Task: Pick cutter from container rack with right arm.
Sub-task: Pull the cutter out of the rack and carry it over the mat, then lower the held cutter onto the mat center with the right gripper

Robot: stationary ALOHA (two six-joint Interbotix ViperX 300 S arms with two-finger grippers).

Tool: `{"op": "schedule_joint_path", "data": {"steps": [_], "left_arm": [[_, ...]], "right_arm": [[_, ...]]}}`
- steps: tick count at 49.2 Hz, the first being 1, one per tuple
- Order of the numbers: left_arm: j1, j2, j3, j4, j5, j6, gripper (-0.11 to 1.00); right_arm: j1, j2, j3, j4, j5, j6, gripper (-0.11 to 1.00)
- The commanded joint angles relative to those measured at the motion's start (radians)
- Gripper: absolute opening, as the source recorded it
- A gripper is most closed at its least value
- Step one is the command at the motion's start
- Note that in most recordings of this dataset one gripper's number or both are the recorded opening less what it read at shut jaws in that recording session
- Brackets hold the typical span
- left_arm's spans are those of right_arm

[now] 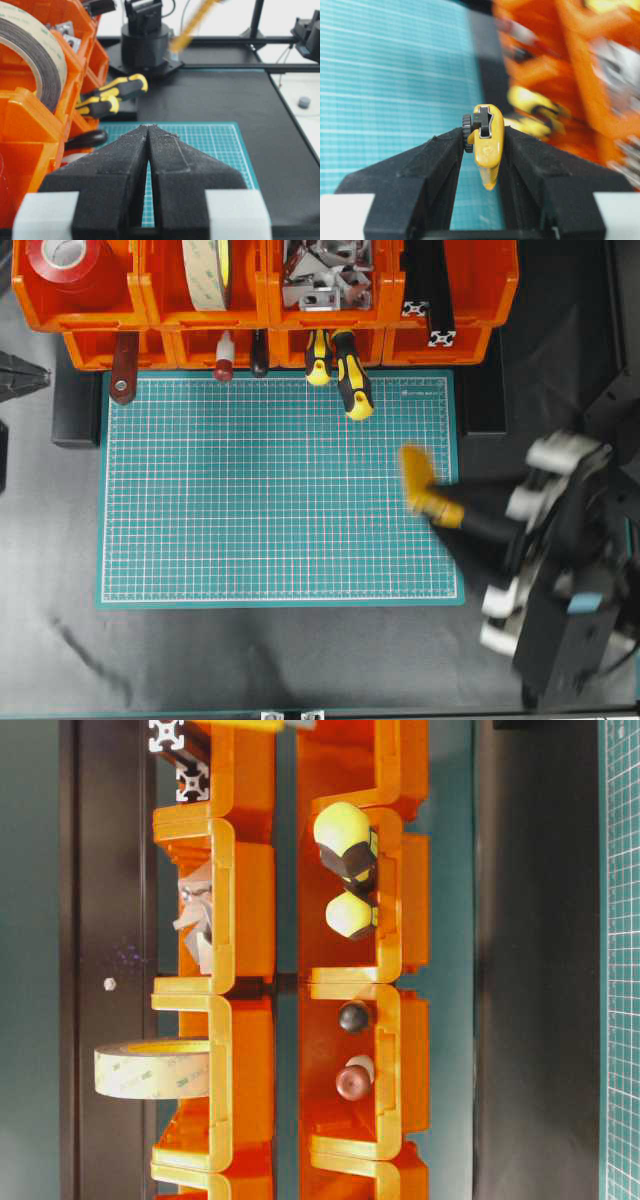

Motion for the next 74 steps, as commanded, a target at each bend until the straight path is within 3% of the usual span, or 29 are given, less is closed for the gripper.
{"op": "schedule_joint_path", "data": {"steps": [1, 18, 29, 41, 49, 74], "left_arm": [[-0.015, 0.005, -0.014, 0.003, -0.005, -0.014, 0.00], [-0.071, -0.025, -0.026, 0.003, -0.005, -0.063, 0.00], [-0.069, -0.048, -0.035, 0.003, -0.008, -0.064, 0.00], [-0.069, -0.064, -0.052, 0.002, -0.014, -0.064, 0.00], [-0.069, -0.061, -0.052, 0.003, -0.014, -0.064, 0.00], [-0.063, -0.061, -0.051, 0.002, -0.014, -0.064, 0.00]], "right_arm": [[-0.002, 0.040, -0.043, 0.014, -0.117, 0.002, 0.28], [-0.110, 0.213, -0.006, 0.003, -0.449, -0.005, 0.28], [-0.259, 0.279, 0.055, -0.095, -0.678, -0.006, 0.28], [-0.407, 0.331, 0.061, -0.224, -0.825, -0.005, 0.28], [-0.456, 0.348, 0.061, -0.256, -0.865, -0.006, 0.28], [-0.512, 0.396, 0.072, -0.284, -0.896, -0.005, 0.28]]}}
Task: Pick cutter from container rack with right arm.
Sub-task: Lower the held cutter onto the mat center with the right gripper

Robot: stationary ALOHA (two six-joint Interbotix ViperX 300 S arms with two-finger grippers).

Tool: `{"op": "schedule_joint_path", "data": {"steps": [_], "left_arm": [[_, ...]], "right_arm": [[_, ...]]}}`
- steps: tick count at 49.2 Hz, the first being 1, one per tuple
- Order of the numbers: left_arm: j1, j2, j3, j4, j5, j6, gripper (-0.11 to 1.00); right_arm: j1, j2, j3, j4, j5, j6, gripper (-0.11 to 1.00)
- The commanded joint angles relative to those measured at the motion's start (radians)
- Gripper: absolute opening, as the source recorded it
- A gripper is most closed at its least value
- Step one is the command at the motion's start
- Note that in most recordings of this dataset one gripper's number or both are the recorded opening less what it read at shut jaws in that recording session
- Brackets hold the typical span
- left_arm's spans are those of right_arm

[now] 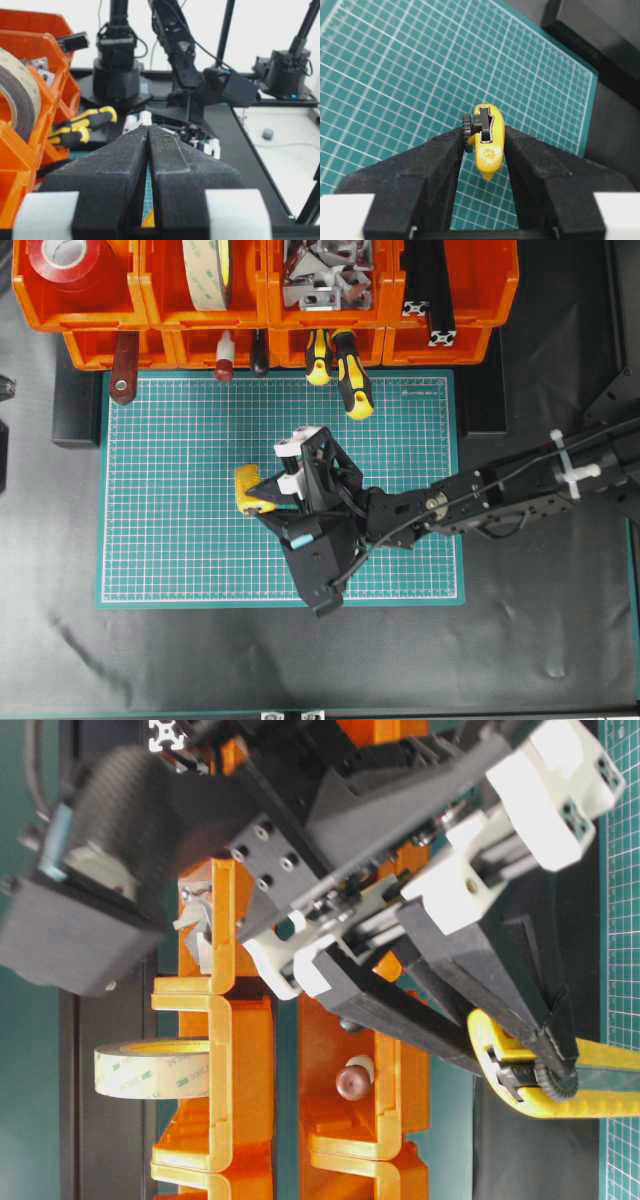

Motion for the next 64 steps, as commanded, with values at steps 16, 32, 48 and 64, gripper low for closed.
{"op": "schedule_joint_path", "data": {"steps": [16, 32, 48, 64], "left_arm": [[0.006, 0.015, -0.025, 0.003, -0.011, -0.002, 0.00], [0.006, 0.015, -0.023, 0.002, -0.011, -0.002, 0.00], [0.006, 0.017, -0.023, 0.002, -0.011, -0.002, 0.00], [0.006, 0.017, -0.023, 0.002, -0.003, -0.002, 0.00]], "right_arm": [[-0.009, 0.018, 0.015, 0.002, -0.032, 0.020, 0.28], [0.005, 0.021, 0.064, 0.023, -0.066, 0.064, 0.28], [0.023, 0.031, 0.106, 0.025, -0.144, 0.126, 0.28], [0.041, 0.060, 0.114, 0.025, -0.160, 0.195, 0.54]]}}
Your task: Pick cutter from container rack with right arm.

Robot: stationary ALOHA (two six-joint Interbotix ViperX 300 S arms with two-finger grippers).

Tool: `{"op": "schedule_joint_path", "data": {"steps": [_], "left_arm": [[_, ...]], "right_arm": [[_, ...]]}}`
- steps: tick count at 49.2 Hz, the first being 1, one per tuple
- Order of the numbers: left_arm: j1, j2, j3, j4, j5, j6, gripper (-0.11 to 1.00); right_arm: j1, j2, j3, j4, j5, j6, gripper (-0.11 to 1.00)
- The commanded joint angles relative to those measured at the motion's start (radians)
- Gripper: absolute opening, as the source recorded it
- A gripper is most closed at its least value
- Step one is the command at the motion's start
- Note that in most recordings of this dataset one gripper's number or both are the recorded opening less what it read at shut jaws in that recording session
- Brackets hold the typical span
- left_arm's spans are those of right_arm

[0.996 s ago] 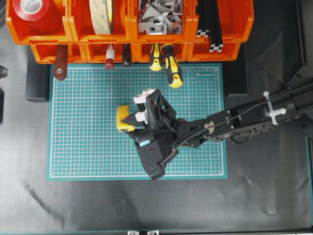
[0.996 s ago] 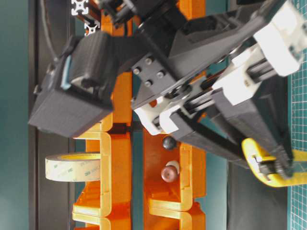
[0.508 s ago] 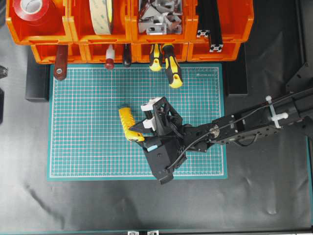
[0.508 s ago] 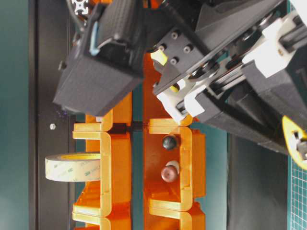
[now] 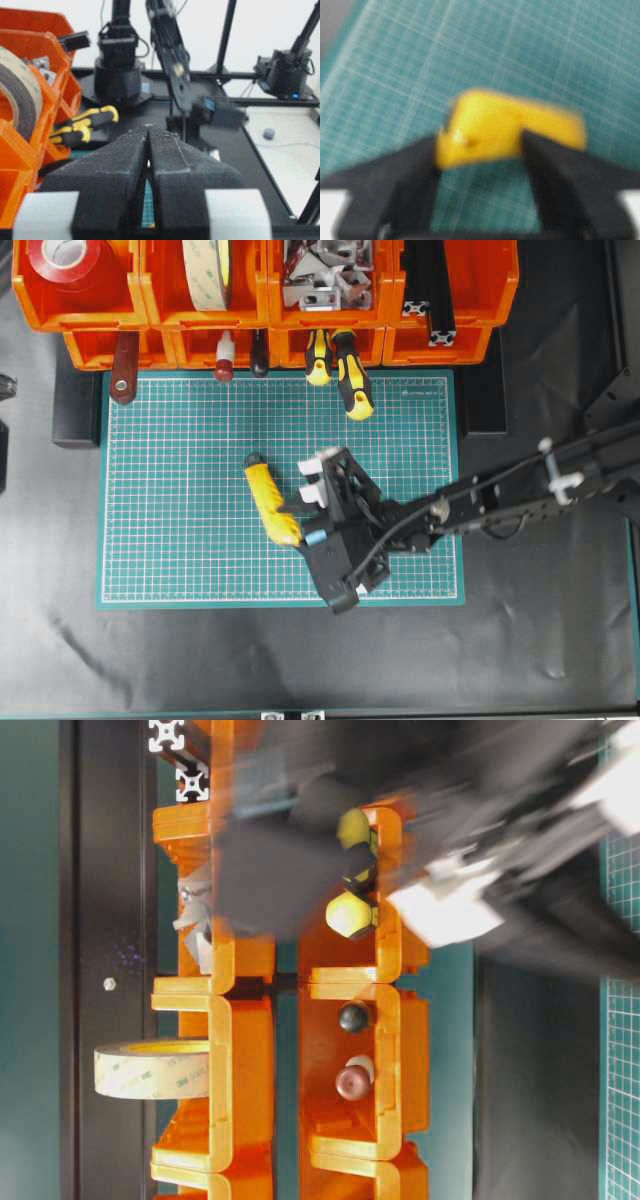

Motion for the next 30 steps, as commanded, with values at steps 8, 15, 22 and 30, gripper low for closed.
{"op": "schedule_joint_path", "data": {"steps": [8, 15, 22, 30], "left_arm": [[0.002, 0.015, -0.021, 0.002, -0.002, -0.003, 0.00], [0.003, 0.015, -0.023, 0.003, -0.002, -0.003, 0.00], [0.003, 0.014, -0.023, 0.003, -0.002, -0.003, 0.00], [0.002, 0.011, -0.023, 0.002, -0.002, -0.003, 0.00]], "right_arm": [[0.012, -0.005, -0.003, 0.009, -0.018, 0.063, 0.68], [0.014, -0.006, -0.003, 0.021, -0.025, 0.110, 0.74], [0.026, -0.021, 0.008, 0.025, -0.023, 0.155, 0.80], [0.035, -0.087, 0.038, 0.025, 0.017, 0.189, 0.80]]}}
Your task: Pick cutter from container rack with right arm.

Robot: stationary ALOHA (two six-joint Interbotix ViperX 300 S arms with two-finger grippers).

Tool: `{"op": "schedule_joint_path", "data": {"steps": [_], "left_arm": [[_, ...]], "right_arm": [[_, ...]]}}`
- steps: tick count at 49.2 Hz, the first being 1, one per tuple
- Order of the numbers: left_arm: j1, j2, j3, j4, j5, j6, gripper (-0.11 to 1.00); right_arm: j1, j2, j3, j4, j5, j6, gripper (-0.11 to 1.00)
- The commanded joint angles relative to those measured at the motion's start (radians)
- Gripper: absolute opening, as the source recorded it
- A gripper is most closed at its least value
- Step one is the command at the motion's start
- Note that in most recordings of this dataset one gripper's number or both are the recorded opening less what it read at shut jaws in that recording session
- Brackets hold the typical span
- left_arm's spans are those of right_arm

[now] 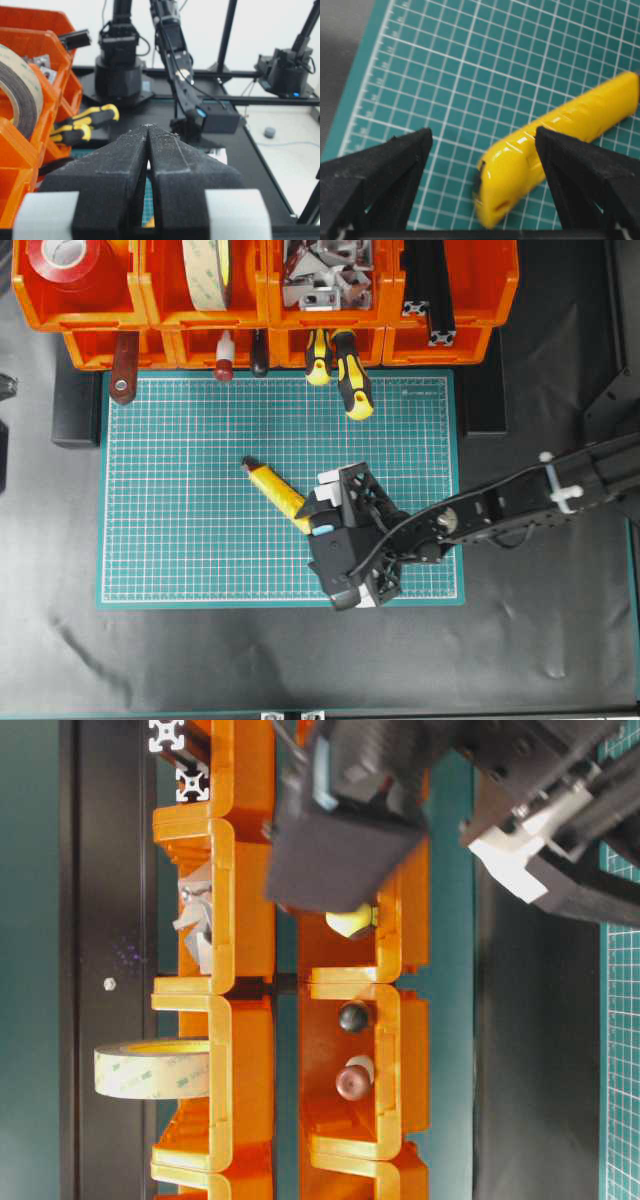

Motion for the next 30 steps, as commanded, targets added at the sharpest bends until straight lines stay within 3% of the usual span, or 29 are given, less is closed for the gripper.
{"op": "schedule_joint_path", "data": {"steps": [1, 11, 30], "left_arm": [[0.002, 0.011, -0.023, 0.003, -0.005, -0.002, 0.00], [0.000, 0.009, -0.023, 0.005, 0.014, -0.002, 0.00], [-0.002, 0.011, -0.023, 0.003, 0.015, -0.002, 0.00]], "right_arm": [[0.008, -0.080, 0.009, 0.002, 0.038, 0.015, 0.80], [0.017, -0.213, 0.067, 0.002, 0.106, 0.067, 0.80], [0.077, -0.522, 0.179, 0.002, 0.196, 0.245, 0.80]]}}
